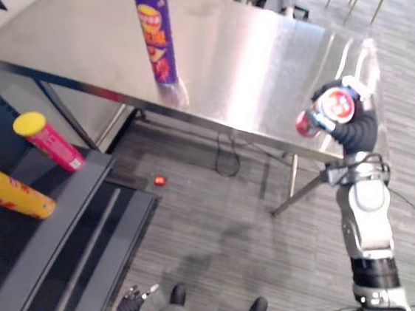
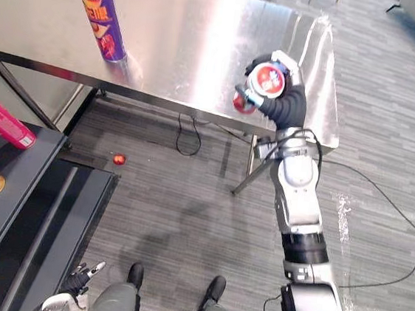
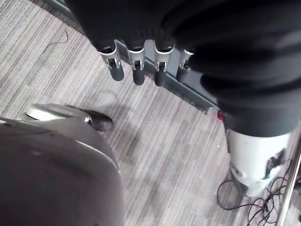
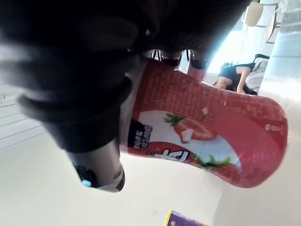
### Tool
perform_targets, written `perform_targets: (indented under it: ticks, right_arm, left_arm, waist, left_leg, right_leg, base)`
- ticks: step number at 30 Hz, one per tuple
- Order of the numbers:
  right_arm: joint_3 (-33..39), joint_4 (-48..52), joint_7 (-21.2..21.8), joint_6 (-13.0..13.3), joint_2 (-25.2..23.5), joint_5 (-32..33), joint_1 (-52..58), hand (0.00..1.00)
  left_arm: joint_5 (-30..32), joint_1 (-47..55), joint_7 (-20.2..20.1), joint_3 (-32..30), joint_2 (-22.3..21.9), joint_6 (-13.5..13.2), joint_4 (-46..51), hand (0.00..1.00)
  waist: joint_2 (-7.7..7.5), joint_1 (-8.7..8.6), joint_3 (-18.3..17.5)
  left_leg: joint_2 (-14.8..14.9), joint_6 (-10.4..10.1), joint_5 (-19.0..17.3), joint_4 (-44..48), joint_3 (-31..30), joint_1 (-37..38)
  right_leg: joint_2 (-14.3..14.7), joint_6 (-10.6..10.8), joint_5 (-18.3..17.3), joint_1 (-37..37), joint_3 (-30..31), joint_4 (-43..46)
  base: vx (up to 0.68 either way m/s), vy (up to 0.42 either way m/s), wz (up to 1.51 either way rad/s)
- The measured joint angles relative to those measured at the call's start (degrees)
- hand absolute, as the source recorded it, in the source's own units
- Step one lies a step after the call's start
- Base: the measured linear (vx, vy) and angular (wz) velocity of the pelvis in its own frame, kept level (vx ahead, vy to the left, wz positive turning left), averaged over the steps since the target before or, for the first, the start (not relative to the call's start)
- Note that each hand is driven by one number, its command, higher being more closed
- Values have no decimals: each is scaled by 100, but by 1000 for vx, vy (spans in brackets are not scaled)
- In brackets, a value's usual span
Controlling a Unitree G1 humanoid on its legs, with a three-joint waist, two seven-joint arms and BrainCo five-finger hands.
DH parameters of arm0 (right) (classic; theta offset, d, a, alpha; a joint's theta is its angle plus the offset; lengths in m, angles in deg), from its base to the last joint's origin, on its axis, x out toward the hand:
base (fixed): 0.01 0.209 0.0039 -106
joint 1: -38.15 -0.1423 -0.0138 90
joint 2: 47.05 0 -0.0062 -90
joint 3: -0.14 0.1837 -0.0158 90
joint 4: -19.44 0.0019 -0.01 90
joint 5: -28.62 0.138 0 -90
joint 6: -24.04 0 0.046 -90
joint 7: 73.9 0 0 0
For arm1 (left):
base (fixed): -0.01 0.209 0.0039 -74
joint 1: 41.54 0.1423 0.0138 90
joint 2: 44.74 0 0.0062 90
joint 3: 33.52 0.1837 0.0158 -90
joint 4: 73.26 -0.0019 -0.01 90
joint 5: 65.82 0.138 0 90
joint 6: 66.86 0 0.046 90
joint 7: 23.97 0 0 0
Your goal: Put the gum and the chips on the shelf.
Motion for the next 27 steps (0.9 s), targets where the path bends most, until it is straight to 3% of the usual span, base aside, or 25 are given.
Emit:
perform_targets:
  ticks: [10, 22, 27]
  right_arm:
    - [88, 562, 593, 9, -219, 428, 1484, 100]
    - [622, 484, 587, -44, -519, 498, 2512, 100]
    - [545, -217, 499, -153, -545, 399, 2441, 100]
  left_arm:
    - [208, 362, -181, -91, 17, 109, -42, 0]
    - [434, 441, -348, -61, 13, 139, -264, 0]
    - [414, 424, -367, 29, -13, 198, -260, 0]
  waist:
    - [-7, -189, -454]
    - [184, -319, -754]
    - [383, -299, -565]
  left_leg:
    - [23, -116, 204, -441, 160, 310]
    - [50, -110, 91, -330, 390, 507]
    - [224, -134, -455, 825, 348, 184]
  right_leg:
    - [34, 28, -177, 1, 169, 15]
    - [43, 34, -187, 102, 378, 11]
    - [-109, -10, -1023, -371, 514, 1618]
  base:
    - [-28, -11, -8]
    - [1, 3, -10]
    - [-36, 3, -2]
